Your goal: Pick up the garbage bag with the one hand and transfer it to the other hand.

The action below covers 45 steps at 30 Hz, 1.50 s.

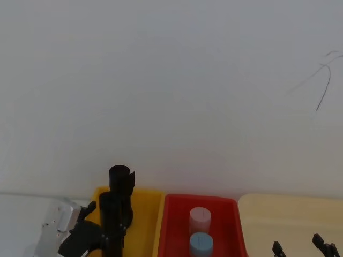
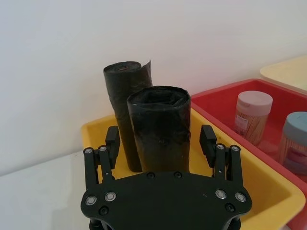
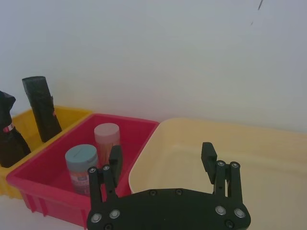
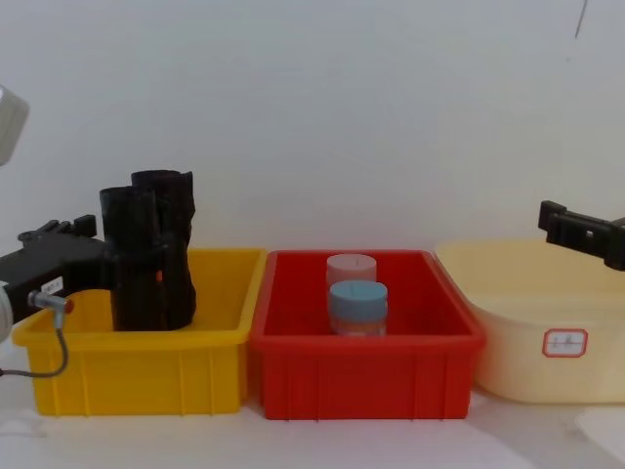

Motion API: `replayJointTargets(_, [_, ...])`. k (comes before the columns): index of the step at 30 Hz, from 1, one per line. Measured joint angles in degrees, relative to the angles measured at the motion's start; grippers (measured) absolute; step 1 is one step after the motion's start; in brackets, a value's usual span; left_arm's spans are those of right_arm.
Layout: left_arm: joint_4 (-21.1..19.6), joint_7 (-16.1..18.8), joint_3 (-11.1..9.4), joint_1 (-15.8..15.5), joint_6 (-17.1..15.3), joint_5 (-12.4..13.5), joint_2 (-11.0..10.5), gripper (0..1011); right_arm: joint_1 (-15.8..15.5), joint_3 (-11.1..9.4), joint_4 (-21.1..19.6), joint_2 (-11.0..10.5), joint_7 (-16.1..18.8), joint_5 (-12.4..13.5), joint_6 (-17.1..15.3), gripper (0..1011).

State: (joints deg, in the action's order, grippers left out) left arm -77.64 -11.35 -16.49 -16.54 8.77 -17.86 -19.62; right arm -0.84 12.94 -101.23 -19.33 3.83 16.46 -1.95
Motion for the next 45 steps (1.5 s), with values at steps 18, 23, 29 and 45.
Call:
replayJointTargets(18, [4.9, -2.5, -0.6, -4.0, 1.1, 0.7, 1.8, 634, 0.0, 0.0, 0.0, 0.0, 0.0, 0.0, 0.0, 1000])
replayJointTargets(23, [4.8, -2.8, -0.6, -4.2, 0.8, 1.0, 1.8, 558, 0.0, 0.0, 0.0, 0.0, 0.0, 0.0, 0.0, 1000])
replayJointTargets(29, [3.6, -3.6, -0.4, -4.3, 0.0, 1.2, 1.5, 525, 0.0, 0.0, 0.0, 0.0, 0.0, 0.0, 0.0, 1000])
replayJointTargets(45, [-1.3, -11.0, -0.8, -7.5, -1.5, -0.4, -0.2, 503, 0.0, 0.0, 0.0, 0.0, 0.0, 0.0, 0.0, 1000])
